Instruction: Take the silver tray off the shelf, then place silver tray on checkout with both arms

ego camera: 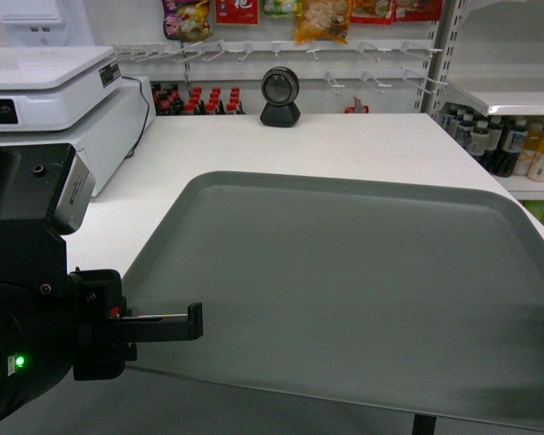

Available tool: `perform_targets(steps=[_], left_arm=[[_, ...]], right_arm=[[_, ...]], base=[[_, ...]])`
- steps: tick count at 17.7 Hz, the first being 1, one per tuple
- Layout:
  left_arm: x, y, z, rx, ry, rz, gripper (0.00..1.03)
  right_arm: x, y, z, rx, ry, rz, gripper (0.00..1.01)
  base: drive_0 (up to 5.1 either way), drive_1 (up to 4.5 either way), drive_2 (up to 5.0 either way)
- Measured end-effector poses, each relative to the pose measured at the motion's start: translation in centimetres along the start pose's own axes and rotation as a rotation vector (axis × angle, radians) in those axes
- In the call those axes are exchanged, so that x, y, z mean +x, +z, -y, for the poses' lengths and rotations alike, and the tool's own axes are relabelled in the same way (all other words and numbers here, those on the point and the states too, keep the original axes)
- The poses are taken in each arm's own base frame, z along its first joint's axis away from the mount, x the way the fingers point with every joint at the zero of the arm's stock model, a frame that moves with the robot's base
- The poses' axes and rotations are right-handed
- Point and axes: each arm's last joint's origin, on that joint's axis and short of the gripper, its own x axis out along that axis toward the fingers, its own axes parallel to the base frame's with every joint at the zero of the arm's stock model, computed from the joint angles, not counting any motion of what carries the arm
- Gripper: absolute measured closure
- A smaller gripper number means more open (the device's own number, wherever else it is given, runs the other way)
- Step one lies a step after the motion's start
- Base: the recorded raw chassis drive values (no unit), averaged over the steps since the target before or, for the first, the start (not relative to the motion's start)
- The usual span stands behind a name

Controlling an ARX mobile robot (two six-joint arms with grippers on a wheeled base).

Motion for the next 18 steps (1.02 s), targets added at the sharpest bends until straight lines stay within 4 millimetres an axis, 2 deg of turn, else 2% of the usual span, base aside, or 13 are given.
perform_targets(steps=[18], left_arm=[[0.06,0.00,-0.04,0.000,0.002,-0.004,1.00]], right_arm=[[0.03,0.02,0.00,0.000,0.000,-0.002,0.98]], base=[[-4.9,2.55,2.6]])
